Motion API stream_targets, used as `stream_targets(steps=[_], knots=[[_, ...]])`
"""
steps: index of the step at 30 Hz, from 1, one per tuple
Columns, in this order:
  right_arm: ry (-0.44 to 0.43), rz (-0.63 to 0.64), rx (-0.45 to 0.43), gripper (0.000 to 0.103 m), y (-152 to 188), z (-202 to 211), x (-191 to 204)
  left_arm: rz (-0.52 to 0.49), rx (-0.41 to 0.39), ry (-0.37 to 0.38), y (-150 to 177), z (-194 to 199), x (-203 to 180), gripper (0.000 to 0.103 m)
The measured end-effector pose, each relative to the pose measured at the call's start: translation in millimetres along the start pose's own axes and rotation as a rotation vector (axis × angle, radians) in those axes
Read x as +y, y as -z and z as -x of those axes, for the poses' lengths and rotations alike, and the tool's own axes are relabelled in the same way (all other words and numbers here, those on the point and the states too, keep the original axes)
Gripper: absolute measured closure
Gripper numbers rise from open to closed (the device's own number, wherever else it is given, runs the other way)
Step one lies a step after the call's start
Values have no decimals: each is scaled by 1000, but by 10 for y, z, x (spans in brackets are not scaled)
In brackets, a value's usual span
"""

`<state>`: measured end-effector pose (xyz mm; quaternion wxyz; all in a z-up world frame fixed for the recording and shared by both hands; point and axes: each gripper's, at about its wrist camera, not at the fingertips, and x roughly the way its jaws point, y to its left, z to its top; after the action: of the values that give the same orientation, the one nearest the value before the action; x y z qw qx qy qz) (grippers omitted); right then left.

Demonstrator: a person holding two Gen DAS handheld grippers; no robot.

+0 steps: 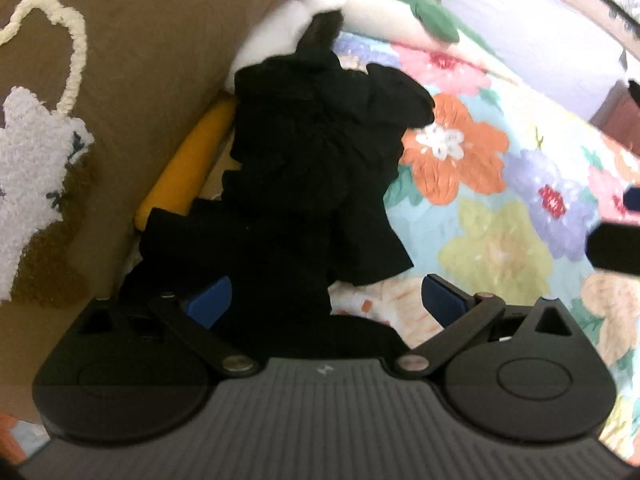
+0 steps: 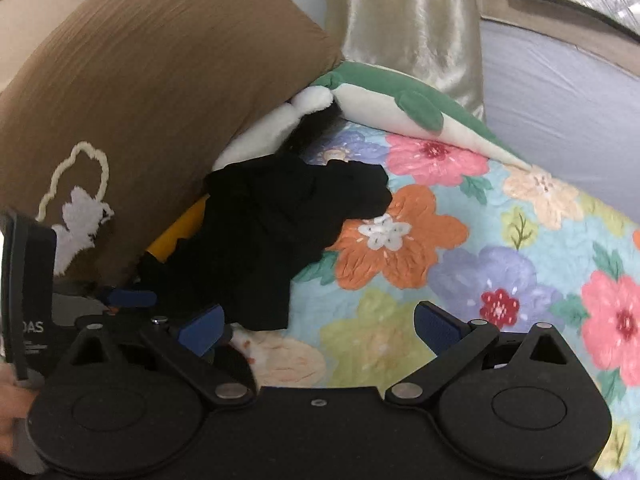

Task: Fold clothes
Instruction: 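Move both grippers toward the crumpled black garment by the brown cushion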

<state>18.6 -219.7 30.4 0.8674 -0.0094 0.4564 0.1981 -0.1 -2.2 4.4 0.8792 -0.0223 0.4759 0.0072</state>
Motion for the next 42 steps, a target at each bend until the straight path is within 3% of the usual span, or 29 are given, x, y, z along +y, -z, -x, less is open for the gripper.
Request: stream_targets(steps=[6,8,21,25,42], knots=[[24,68,-49,0,-70,99,157,97,-33,70,8,158,198,0],[-12,41,-107,0,118,289,99,119,-19,83,14,177,306,0],[33,-107,-177,0,-85,722,29,69,-10,33,-59,237,403,0],[24,-148,-166,0,-108,747,-6,67,-4,33,-41,210,413,0],[44,-110,-136,0,-11,804,27,52,18,39,-21,169,430,0]])
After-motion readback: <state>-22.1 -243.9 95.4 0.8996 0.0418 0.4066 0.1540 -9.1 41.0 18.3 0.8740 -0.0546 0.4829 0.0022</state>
